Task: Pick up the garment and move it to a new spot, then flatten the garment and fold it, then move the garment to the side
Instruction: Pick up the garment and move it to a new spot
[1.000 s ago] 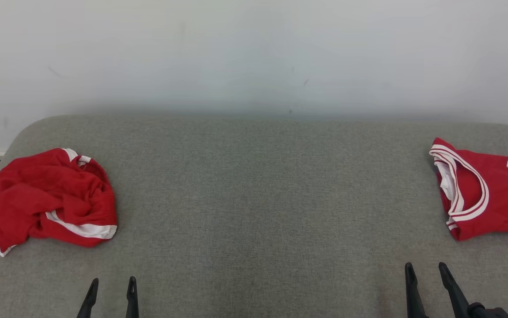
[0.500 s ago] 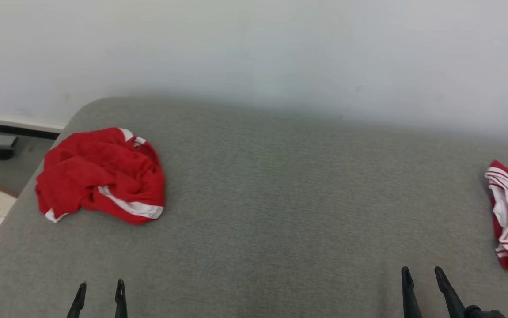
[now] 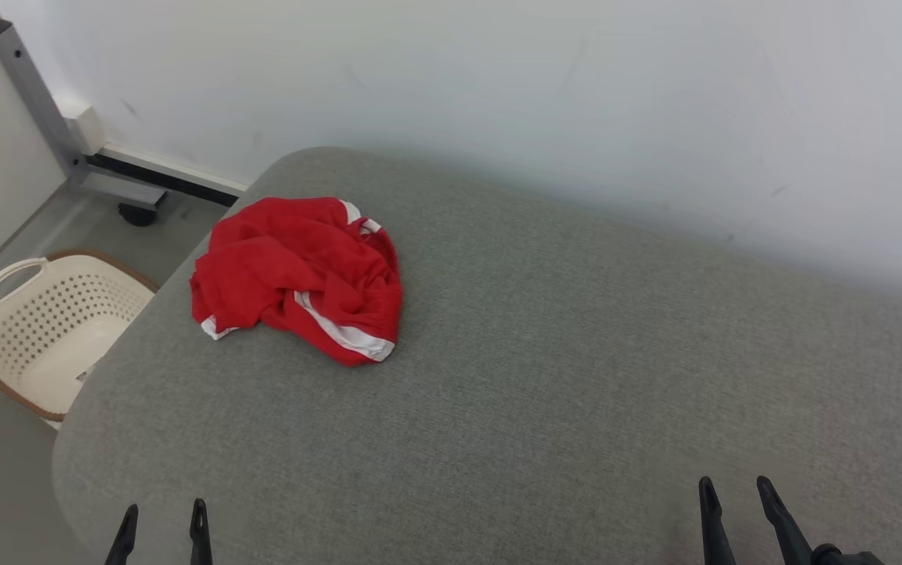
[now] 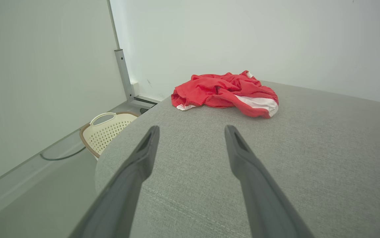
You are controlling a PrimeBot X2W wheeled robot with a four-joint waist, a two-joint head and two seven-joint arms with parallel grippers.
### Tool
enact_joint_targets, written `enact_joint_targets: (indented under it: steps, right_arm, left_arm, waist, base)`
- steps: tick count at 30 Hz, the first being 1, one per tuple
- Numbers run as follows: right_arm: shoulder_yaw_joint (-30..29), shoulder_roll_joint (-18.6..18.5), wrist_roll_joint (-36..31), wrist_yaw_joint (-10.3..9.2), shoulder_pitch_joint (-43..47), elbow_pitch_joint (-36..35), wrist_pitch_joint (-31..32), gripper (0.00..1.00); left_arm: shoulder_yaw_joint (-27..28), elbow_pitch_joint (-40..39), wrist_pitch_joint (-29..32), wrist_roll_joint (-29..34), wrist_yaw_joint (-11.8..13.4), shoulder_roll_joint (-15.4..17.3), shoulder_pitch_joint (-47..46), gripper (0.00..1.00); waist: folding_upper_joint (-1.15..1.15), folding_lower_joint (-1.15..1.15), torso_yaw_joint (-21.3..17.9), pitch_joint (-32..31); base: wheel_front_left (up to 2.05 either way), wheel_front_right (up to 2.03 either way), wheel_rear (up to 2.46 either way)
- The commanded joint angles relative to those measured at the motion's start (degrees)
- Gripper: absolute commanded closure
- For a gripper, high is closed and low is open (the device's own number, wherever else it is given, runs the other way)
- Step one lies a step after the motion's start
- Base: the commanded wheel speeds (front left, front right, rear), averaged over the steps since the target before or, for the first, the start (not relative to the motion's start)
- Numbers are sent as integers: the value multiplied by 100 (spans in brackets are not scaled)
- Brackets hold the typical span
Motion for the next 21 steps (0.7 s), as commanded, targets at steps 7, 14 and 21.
enact_joint_targets:
  steps: [7, 14, 21]
  right_arm:
    - [142, 5, 50, -11, -13, 19, -22, 0]
    - [284, 3, 52, -11, -139, 91, -22, 0]
    - [331, 3, 103, -11, -7, 69, -22, 0]
  left_arm:
    - [140, -67, -22, -64, -20, -6, 121, 0]
    - [236, -108, -22, -84, -16, -5, 122, 0]
    - [172, -6, -22, -4, -15, 0, 30, 0]
  waist:
    - [0, 0, 490, -10]
    - [0, 0, 525, 9]
    - [0, 0, 442, -68]
  base:
    - [0, 0, 0]
    - [0, 0, 0]
    - [0, 0, 0]
